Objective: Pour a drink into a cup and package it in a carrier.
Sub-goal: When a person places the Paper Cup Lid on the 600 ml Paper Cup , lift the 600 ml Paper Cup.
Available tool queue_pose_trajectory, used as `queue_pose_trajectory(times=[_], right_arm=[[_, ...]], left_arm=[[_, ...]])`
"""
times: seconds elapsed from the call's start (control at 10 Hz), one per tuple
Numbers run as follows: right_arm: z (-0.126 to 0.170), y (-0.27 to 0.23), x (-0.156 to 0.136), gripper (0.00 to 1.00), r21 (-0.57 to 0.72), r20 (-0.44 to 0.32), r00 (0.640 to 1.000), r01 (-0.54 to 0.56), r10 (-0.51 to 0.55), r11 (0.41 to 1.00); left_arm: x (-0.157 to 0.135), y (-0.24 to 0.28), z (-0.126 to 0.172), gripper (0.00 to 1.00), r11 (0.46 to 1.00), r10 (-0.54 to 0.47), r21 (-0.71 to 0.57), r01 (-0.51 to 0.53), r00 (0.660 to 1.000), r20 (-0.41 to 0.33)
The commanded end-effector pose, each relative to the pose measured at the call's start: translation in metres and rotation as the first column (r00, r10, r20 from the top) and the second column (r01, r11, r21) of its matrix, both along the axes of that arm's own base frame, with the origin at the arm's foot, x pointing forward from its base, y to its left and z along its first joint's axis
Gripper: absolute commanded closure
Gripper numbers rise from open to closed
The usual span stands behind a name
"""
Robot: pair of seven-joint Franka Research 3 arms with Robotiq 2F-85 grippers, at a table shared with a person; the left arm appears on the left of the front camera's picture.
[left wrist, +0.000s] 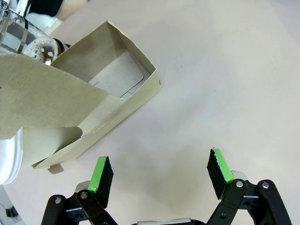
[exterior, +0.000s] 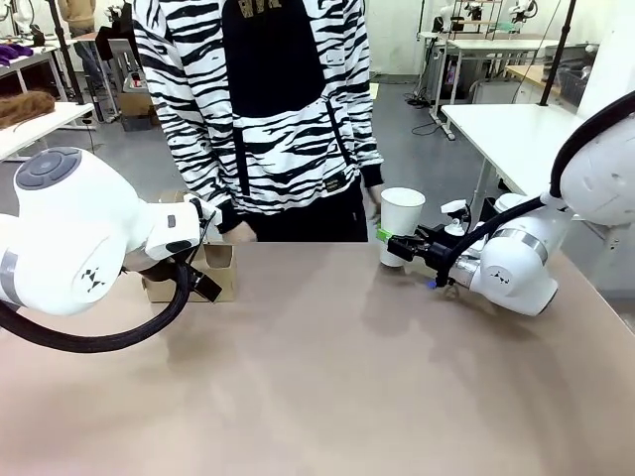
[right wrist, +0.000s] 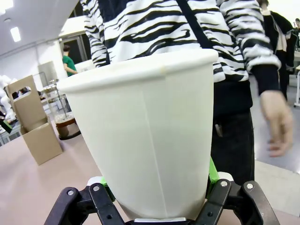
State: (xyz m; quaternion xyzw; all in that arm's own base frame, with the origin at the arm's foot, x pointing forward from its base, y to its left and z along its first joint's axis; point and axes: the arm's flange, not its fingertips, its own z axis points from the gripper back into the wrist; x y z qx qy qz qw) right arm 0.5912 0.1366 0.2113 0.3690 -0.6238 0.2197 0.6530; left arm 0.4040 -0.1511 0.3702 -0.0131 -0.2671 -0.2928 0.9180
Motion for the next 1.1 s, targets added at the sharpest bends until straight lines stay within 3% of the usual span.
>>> queue_pose_trajectory(times=[0.0, 1.0], right_arm=[[0.0036, 0.0017, 0.0019, 0.19, 0.001, -0.021, 1.0, 0.003, -0.003, 1.0], [0.0036, 0.0017, 0.0019, 0.19, 0.001, -0.021, 1.0, 0.003, -0.003, 1.0]], left_arm=[[-0.0003, -0.0001, 0.0003, 0.0, 1.0, -0.001, -0.001, 0.001, 1.0, 0.0], [-0.0003, -0.0001, 0.0003, 0.0, 1.0, -0.001, -0.001, 0.001, 1.0, 0.0]])
